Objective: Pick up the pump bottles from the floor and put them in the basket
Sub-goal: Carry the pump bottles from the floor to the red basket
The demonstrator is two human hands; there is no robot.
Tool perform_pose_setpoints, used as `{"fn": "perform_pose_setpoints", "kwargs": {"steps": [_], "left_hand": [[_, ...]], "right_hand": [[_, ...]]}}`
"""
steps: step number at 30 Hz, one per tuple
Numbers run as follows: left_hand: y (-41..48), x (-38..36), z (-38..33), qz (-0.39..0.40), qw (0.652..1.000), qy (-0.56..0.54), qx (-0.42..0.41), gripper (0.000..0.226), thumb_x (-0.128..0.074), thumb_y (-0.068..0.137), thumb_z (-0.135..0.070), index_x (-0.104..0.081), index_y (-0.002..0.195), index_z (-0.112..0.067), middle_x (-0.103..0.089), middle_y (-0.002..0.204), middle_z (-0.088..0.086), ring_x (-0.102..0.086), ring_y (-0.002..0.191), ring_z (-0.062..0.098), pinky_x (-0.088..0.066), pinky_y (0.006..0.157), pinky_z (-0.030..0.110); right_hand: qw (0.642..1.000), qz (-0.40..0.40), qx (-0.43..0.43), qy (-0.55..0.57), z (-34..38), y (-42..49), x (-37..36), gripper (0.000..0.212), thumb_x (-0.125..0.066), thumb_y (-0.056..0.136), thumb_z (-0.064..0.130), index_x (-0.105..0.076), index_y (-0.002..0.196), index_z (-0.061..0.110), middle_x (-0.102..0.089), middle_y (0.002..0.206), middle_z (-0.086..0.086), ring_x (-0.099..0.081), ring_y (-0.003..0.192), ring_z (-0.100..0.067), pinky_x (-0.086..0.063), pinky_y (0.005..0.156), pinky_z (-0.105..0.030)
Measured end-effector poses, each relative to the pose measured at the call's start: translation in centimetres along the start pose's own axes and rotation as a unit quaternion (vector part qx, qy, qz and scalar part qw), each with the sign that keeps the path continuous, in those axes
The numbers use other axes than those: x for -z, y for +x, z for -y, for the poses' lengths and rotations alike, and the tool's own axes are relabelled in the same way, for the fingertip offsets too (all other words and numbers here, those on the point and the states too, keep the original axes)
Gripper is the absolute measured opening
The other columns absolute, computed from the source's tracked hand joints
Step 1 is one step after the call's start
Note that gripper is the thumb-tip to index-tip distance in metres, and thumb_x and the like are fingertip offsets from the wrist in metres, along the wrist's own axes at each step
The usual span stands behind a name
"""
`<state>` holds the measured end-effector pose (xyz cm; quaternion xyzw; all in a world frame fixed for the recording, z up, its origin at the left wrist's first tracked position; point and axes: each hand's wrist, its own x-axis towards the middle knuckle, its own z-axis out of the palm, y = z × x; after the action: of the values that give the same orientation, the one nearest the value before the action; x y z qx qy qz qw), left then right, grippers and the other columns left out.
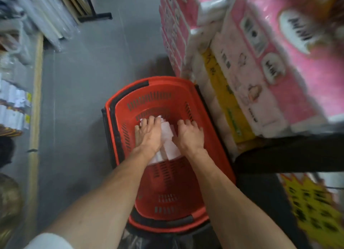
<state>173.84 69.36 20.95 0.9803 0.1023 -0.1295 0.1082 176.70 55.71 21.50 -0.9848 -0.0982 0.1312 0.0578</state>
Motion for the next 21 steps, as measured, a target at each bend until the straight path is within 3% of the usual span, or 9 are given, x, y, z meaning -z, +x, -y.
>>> {"fn": "perform_pose_setpoints", "kwargs": {"steps": [4, 7, 12, 17, 21], "left_hand": [[-4.8, 12.0, -2.8, 0.008, 0.994, 0.069, -0.087, 0.064, -0.076, 0.08, -0.037, -0.044, 0.134, -0.024, -0.044, 0.135, -0.002, -0.041, 0.122, 0.025, -0.038, 0.098, 0.044], [-7.8, 18.4, -5.0, 0.005, 0.988, 0.097, -0.116, 0.058, -0.074, 0.081, -0.032, -0.044, 0.13, -0.023, -0.045, 0.132, -0.002, -0.042, 0.121, 0.024, -0.037, 0.096, 0.042], [-13.9, 29.0, -10.2, 0.011, 0.975, 0.133, -0.178, 0.056, -0.069, 0.087, -0.03, -0.043, 0.135, -0.022, -0.044, 0.137, 0.0, -0.04, 0.127, 0.026, -0.036, 0.099, 0.044], [-21.5, 35.3, -14.0, -0.006, 0.958, 0.159, -0.239, 0.057, -0.072, 0.083, -0.037, -0.047, 0.132, -0.022, -0.049, 0.128, -0.002, -0.044, 0.122, 0.024, -0.038, 0.096, 0.042], [-25.1, 38.0, -16.7, -0.012, 0.939, 0.166, -0.303, 0.058, -0.073, 0.083, -0.041, -0.046, 0.131, -0.024, -0.047, 0.128, -0.002, -0.044, 0.122, 0.023, -0.039, 0.096, 0.042]], "right_hand": [[0.999, -0.029, -0.008, -0.026, 0.3, -5.9, 10.8, 0.047, -0.07, 0.085, 0.051, -0.058, 0.12, 0.021, -0.065, 0.12, -0.004, -0.056, 0.116, -0.031, -0.046, 0.092, -0.047], [1.0, 0.002, -0.012, -0.011, 0.2, -9.6, 17.5, 0.049, -0.067, 0.089, 0.042, -0.052, 0.13, 0.021, -0.059, 0.129, -0.004, -0.051, 0.123, -0.031, -0.044, 0.098, -0.047], [0.999, 0.004, -0.048, -0.004, -1.6, -16.7, 28.5, 0.045, -0.066, 0.087, 0.039, -0.053, 0.126, 0.021, -0.061, 0.127, -0.005, -0.056, 0.121, -0.032, -0.043, 0.097, -0.045], [0.994, -0.01, -0.105, 0.001, -4.2, -24.7, 35.7, 0.032, -0.062, 0.088, 0.039, -0.059, 0.115, 0.022, -0.066, 0.119, -0.004, -0.06, 0.114, -0.032, -0.044, 0.091, -0.044], [0.987, -0.02, -0.161, 0.015, -6.1, -31.1, 38.8, 0.034, -0.061, 0.086, 0.039, -0.059, 0.114, 0.02, -0.066, 0.117, -0.006, -0.06, 0.111, -0.033, -0.045, 0.088, -0.042]]}}
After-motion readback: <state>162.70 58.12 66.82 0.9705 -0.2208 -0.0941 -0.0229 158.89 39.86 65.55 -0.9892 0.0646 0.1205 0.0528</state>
